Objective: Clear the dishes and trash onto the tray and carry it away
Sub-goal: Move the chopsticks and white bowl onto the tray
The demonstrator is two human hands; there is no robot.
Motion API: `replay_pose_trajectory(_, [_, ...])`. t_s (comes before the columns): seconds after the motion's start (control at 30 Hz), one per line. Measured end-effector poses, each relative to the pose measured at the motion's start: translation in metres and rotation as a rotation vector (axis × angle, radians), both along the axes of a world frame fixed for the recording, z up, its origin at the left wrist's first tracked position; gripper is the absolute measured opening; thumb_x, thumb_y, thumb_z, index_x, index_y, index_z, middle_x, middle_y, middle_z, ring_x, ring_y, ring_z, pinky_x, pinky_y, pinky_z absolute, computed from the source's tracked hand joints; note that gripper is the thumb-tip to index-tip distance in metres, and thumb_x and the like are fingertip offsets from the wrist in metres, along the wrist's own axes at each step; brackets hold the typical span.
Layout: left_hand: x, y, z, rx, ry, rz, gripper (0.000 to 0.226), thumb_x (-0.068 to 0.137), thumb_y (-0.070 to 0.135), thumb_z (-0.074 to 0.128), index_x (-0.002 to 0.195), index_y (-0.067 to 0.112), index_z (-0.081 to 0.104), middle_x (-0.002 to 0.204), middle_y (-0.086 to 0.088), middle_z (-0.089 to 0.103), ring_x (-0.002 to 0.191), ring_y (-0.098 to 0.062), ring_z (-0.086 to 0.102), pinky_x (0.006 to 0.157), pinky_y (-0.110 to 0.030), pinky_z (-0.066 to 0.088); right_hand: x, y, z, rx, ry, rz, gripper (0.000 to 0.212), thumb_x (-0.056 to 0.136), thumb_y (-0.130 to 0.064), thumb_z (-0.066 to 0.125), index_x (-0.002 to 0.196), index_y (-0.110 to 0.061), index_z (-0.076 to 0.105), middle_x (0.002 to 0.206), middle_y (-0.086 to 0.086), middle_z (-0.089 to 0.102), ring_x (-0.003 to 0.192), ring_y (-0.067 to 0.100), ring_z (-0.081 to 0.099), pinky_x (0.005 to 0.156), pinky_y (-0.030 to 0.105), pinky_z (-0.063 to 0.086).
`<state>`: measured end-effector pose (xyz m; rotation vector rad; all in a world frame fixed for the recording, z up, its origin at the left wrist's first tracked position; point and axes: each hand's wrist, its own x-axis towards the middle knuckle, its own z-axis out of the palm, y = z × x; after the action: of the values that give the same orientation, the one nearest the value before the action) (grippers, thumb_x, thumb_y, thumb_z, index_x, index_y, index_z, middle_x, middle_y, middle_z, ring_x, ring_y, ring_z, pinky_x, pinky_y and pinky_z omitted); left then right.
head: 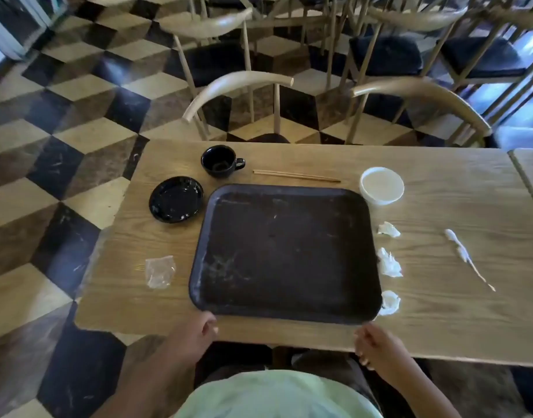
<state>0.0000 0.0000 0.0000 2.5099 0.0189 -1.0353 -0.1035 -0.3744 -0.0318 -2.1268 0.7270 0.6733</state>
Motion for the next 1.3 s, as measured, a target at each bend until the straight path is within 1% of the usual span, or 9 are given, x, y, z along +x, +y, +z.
replay_pose_trajectory(0.1, [0.019, -0.022, -0.001, 0.027, 0.019, 0.011, 0.015, 0.098, 0.035, 0.046, 0.111, 0.031, 0.053, 0.112, 0.004, 0.063, 0.097, -0.009, 0.059, 0.087, -0.030, 0.049, 0.034, -0.022, 0.013, 0.046, -0.001, 0.048, 0.012, 0.094, -0.015, 0.055, 0.084, -0.014, 0.062, 0.066, 0.004, 0.068, 0.053, 0.016, 0.060, 0.055, 0.028, 0.048])
replay_pose_trajectory(0.17, [0.031, -0.038, 0.003, 0.066, 0.016, 0.001, 0.019, 0.097, 0.035, 0.047, 0.114, 0.029, 0.055, 0.109, 0.004, 0.064, 0.092, -0.008, 0.058, 0.081, -0.028, 0.048, 0.059, -0.035, 0.029, 0.030, 0.018, 0.112, 0.013, 0.095, -0.023, 0.053, 0.090, -0.018, 0.064, 0.075, 0.005, 0.072, 0.066, 0.020, 0.067, 0.063, 0.030, 0.053])
replay_pose_trajectory(0.27, [0.054, -0.062, 0.006, 0.084, 0.004, -0.059, 0.028, 0.098, 0.035, 0.046, 0.122, 0.024, 0.056, 0.103, 0.006, 0.064, 0.089, -0.006, 0.059, 0.077, -0.025, 0.048, 0.088, -0.059, 0.038, -0.004, -0.016, 0.146, 0.013, 0.091, -0.029, 0.055, 0.082, -0.024, 0.063, 0.074, 0.003, 0.070, 0.071, 0.024, 0.068, 0.068, 0.036, 0.054])
replay_pose_trajectory(0.37, [0.081, -0.086, 0.005, 0.089, -0.004, -0.102, 0.030, 0.098, 0.035, 0.048, 0.124, 0.022, 0.055, 0.107, 0.007, 0.065, 0.091, -0.007, 0.060, 0.078, -0.025, 0.048, 0.119, -0.080, 0.047, -0.045, -0.037, 0.189, 0.011, 0.091, -0.031, 0.058, 0.085, -0.023, 0.063, 0.079, -0.001, 0.069, 0.069, 0.018, 0.067, 0.065, 0.032, 0.054])
replay_pose_trajectory(0.47, [0.109, -0.108, 0.004, 0.077, -0.059, -0.169, 0.029, 0.097, 0.036, 0.048, 0.121, 0.022, 0.056, 0.097, 0.010, 0.064, 0.082, -0.005, 0.059, 0.072, -0.025, 0.047, 0.153, -0.099, 0.051, -0.081, -0.059, 0.283, 0.011, 0.093, -0.033, 0.055, 0.091, -0.025, 0.063, 0.085, -0.007, 0.068, 0.071, 0.011, 0.067, 0.062, 0.024, 0.052])
replay_pose_trajectory(0.73, [0.196, -0.166, 0.007, 0.082, -0.201, -0.346, 0.031, 0.097, 0.036, 0.046, 0.124, 0.021, 0.054, 0.109, 0.005, 0.059, 0.094, -0.013, 0.058, 0.083, -0.033, 0.049, 0.233, -0.133, 0.058, -0.200, -0.235, 0.272, 0.007, 0.087, -0.026, 0.059, 0.093, -0.022, 0.061, 0.093, 0.001, 0.065, 0.083, 0.023, 0.063, 0.077, 0.040, 0.053])
replay_pose_trajectory(0.9, [0.252, -0.195, 0.004, 0.059, -0.296, -0.395, 0.036, 0.096, 0.033, 0.049, 0.128, 0.017, 0.053, 0.122, 0.000, 0.058, 0.111, -0.019, 0.057, 0.092, -0.037, 0.047, 0.273, -0.144, 0.059, -0.317, -0.345, 0.280, 0.038, 0.087, -0.029, 0.066, 0.120, -0.016, 0.055, 0.121, 0.011, 0.057, 0.101, 0.034, 0.061, 0.083, 0.044, 0.053])
replay_pose_trajectory(1.07, [0.307, -0.221, -0.003, 0.025, -0.357, -0.443, 0.035, 0.095, 0.033, 0.050, 0.127, 0.017, 0.053, 0.122, -0.001, 0.058, 0.112, -0.024, 0.057, 0.091, -0.041, 0.048, 0.305, -0.153, 0.054, -0.422, -0.279, 0.356, 0.071, 0.082, -0.042, 0.071, 0.141, -0.022, 0.038, 0.148, 0.012, 0.037, 0.136, 0.038, 0.035, 0.105, 0.052, 0.043])
replay_pose_trajectory(1.3, [0.354, -0.246, -0.027, -0.016, -0.462, -0.497, 0.047, 0.093, 0.032, 0.057, 0.138, 0.017, 0.046, 0.133, -0.003, 0.052, 0.122, -0.023, 0.049, 0.102, -0.039, 0.044, 0.323, -0.159, 0.032, -0.506, -0.193, 0.402, 0.102, 0.073, -0.059, 0.073, 0.152, -0.030, 0.016, 0.160, 0.010, 0.010, 0.149, 0.036, 0.004, 0.115, 0.062, 0.024])
